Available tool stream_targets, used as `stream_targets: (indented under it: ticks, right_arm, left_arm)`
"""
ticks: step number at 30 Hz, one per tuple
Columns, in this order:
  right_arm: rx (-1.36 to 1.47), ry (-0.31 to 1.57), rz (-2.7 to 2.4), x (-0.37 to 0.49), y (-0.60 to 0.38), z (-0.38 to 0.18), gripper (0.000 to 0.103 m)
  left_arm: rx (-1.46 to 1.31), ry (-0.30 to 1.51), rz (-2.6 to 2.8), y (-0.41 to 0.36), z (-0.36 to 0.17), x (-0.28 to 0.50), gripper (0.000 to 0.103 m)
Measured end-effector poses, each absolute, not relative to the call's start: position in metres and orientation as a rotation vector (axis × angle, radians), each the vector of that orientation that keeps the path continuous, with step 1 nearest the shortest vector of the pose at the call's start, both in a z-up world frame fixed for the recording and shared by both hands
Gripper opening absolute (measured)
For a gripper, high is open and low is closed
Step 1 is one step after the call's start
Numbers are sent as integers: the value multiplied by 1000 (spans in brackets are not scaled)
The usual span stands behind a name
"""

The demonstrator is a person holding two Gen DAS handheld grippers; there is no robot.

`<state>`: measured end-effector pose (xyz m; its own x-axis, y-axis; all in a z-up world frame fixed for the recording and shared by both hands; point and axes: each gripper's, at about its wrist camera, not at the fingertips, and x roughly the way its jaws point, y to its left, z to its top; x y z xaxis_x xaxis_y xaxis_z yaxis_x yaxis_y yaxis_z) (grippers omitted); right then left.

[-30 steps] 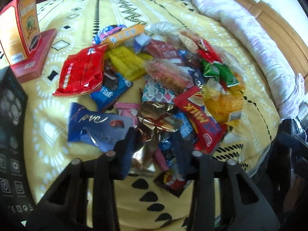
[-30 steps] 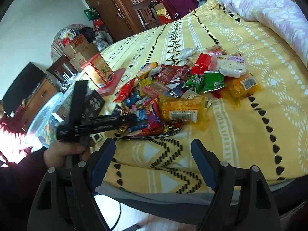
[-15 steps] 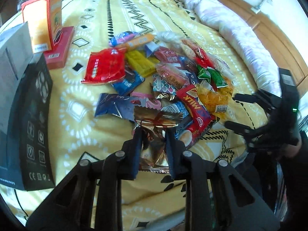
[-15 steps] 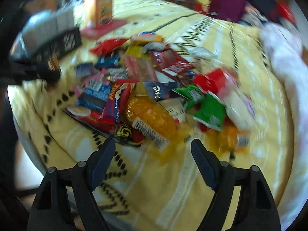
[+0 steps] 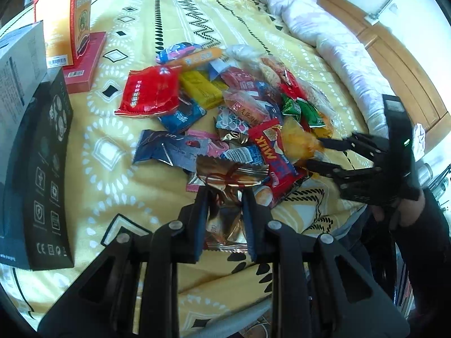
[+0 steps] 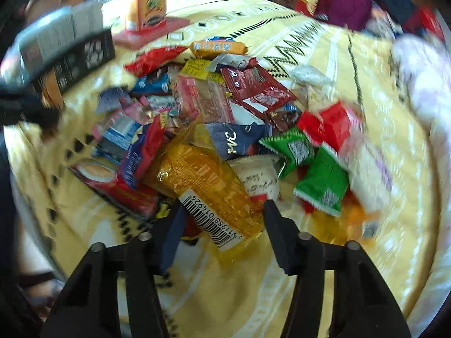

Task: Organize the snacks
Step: 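Grasp a gold-wrapped candy with the left tool while the right grasps a yellow barcode bag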

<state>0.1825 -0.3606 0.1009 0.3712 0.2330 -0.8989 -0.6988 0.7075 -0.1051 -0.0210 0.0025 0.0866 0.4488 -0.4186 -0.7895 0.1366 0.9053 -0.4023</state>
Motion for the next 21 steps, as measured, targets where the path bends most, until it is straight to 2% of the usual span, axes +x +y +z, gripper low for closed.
stream_targets:
  ticks: [3,7,13,18,21]
  right_arm:
    - [-269,1116,649,184,-382,115,53]
    - [-162,1075,633,177,-395,135,51]
    - [-230,954,586,174,-385,164,49]
    - [-301,1097,577,181,-378,121,51]
    - [-331,1098,589,176,-380,115,56]
  left_arm:
    - [-320,1048,-341,8,88,-22,24]
    - [-318,1016,-346,10,99,-23,24]
    - [-304,954,-349,16,119,-28,24]
    - [-316,964,-340,21,118,-35,24]
    - [-313,969,-336,23,116,-37,24]
